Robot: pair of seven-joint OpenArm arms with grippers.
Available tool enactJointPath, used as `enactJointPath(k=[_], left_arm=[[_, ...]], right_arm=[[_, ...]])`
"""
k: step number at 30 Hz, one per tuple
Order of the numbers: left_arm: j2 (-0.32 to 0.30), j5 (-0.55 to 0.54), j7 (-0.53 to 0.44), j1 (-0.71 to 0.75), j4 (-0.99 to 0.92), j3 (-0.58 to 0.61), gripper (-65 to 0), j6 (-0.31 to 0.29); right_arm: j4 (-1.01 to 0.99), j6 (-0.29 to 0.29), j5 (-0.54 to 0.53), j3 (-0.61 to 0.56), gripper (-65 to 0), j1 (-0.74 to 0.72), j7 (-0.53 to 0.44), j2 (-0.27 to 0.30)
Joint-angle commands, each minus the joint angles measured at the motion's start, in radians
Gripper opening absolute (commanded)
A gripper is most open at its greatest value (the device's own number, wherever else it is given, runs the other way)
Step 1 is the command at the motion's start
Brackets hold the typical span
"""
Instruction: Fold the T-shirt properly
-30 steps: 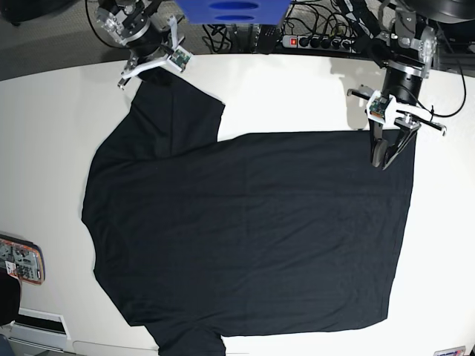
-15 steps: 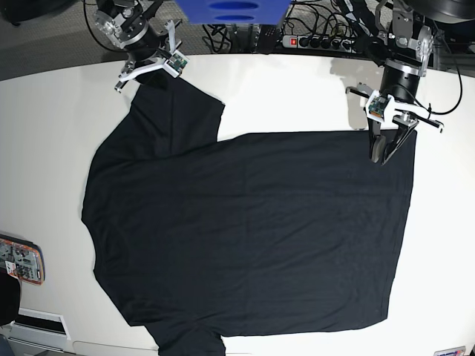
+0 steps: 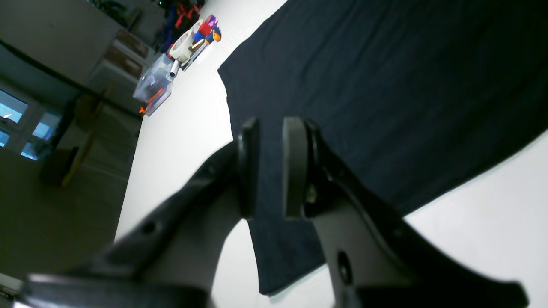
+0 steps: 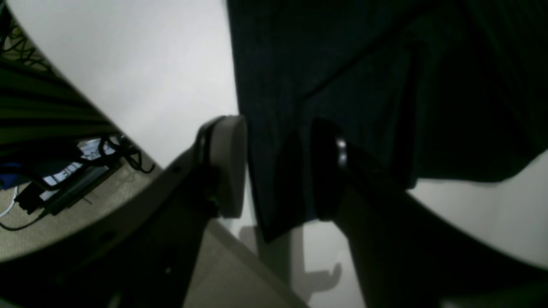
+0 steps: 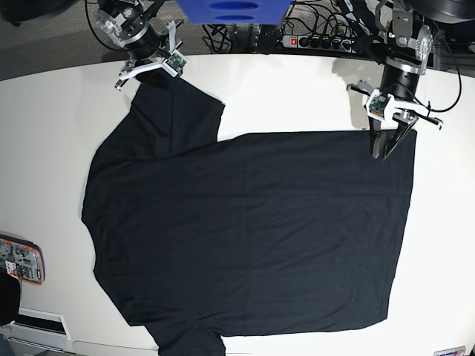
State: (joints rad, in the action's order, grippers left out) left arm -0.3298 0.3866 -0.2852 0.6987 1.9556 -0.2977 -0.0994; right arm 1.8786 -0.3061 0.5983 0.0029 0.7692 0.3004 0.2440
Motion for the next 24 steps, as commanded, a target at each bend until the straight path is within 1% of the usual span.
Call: enactJointPath(k=[1,7,13,14,16,17,18,24], left_arm=[[-0.009,-0.007,-0.029,0.003,0.015,-0.004,-54.8,0.017],[-0.009,-0.007,-0.029,0.003,0.015,-0.007,-54.8,0.017],[-0.009,-0.002,-0.030,0.003,0.015,-0.008,-54.8,0.017],[-0.009,-0.002,-0.029,0.005,0.015,-0.008,-55.0,0.017],[-0.009,0.001,-0.026,0.005,0.015,-0.010,-55.3,0.017],[-0.009,0.001,-0.026,0.005,0.014,-0.010,-55.3,0.017],[-0.009,0.001,-0.026,0.005,0.014,-0.010,-55.3,0.017],[-0.021,0.002,-0.024,0.000,-0.052,-0.014,-55.3,0.017]], right_arm=[[-0.023,-0.017,0.013,0.003,-41.2,0.008,0.046,0.005],[-0.093,-0.017,0.013,0.009,-41.3,-0.072,0.046,0.005],[-0.083,-0.017,0.013,0.009,-41.9,-0.076,0.047,0.005],[-0.083,-0.018,0.013,0.007,-44.1,-0.076,0.047,0.005],[-0.083,-0.018,0.013,0.007,-54.7,-0.075,0.047,0.005],[-0.083,-0.018,0.013,0.007,-61.9,-0.075,0.047,0.005],[-0.083,-0.018,0.013,0.009,-65.0,-0.075,0.047,0.005],[-0.083,-0.018,0.013,0.009,-65.0,-0.075,0.047,0.005]])
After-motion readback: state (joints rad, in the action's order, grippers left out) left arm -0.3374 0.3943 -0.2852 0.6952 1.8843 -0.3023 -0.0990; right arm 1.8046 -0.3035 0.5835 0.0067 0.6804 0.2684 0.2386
